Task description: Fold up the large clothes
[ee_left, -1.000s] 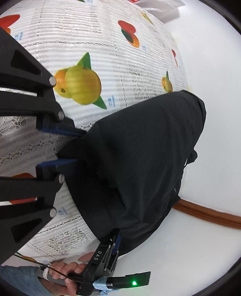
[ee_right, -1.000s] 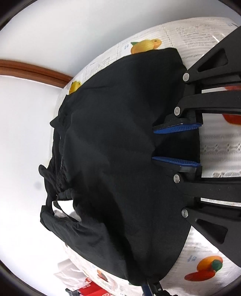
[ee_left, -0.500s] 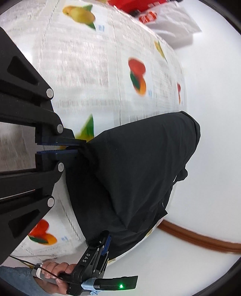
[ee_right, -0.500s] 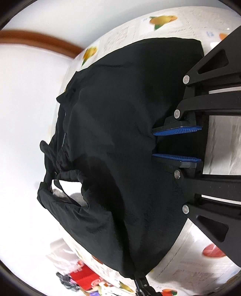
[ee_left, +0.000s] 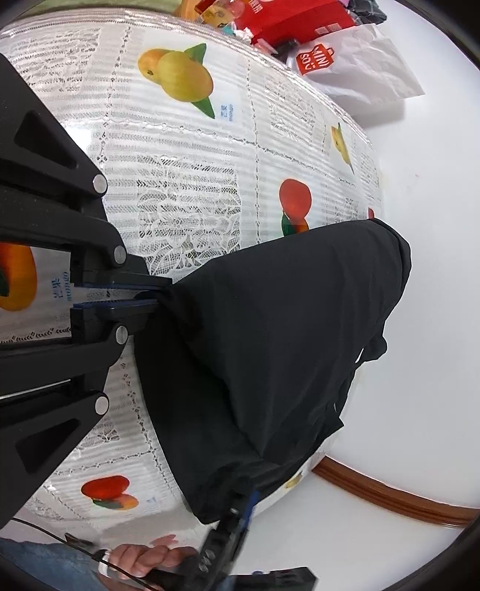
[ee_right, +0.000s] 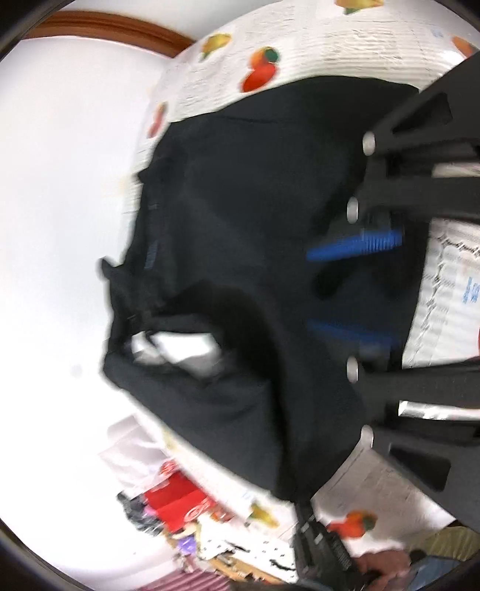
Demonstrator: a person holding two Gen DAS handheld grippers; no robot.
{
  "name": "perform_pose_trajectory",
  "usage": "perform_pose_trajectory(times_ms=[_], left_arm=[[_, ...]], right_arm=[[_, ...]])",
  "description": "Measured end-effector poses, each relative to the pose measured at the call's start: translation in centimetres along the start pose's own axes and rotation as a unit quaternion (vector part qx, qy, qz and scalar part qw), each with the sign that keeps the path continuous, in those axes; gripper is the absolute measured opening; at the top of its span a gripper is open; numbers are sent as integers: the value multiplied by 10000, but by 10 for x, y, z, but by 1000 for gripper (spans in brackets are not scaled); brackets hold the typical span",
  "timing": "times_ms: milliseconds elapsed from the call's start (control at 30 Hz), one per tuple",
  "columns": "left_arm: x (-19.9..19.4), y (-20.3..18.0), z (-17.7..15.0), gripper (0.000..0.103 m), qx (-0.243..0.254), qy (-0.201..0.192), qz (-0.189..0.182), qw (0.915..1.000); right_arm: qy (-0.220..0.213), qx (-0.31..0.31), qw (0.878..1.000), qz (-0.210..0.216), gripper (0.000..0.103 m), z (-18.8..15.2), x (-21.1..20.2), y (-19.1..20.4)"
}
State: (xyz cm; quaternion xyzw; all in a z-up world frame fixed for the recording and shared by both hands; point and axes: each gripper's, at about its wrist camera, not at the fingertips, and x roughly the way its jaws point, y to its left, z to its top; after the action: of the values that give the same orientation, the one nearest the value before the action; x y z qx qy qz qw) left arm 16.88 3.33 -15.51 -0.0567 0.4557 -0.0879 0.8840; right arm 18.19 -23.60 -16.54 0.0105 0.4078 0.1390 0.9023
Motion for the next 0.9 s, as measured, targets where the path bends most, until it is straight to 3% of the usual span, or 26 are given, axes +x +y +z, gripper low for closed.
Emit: perform_pose_trajectory(times_ms=[33, 100, 167, 267, 400, 500, 567, 667, 700, 767, 900], left_arm=[[-1, 3, -1, 7, -50, 10, -65, 10000], [5, -3, 1, 15, -91, 44, -160, 9998], [8, -5, 4, 38, -53, 55, -250, 9997], [7, -12, 5, 54, 140, -113, -221, 9996], [21, -23, 14, 56, 256, -4, -272, 9993], [32, -30, 19, 65, 278, 58, -252, 9993], [39, -37, 22, 70, 393, 111, -122, 9991], [44, -43, 24, 72, 472, 125, 11, 9988], [45, -43, 25, 72, 477, 133, 36, 9988], [47, -43, 27, 72, 461, 159, 47, 9988], [49, -45, 28, 72, 477, 171, 140, 9986]], right_arm=[[-103, -14, 9999, 115, 70, 5, -6, 4], [-229, -67, 9990, 384, 76, 13, -12, 12], [-234, -123, 9979, 593, 77, 22, -12, 24], [-107, -100, 9976, 670, 78, 31, 3, 28], [143, 37, 9964, 829, 78, 43, 39, 34], [207, 186, 9945, 1006, 77, 53, 64, 34], [210, 270, 9928, 1152, 67, 59, 76, 35], [263, 257, 9916, 1236, 33, 67, 86, 42], [221, 155, 9917, 1255, 16, 69, 85, 45], [38, -13, 9922, 1248, 10, 73, 73, 49], [-813, -48, 9874, 1357, 7, 74, 20, 39]])
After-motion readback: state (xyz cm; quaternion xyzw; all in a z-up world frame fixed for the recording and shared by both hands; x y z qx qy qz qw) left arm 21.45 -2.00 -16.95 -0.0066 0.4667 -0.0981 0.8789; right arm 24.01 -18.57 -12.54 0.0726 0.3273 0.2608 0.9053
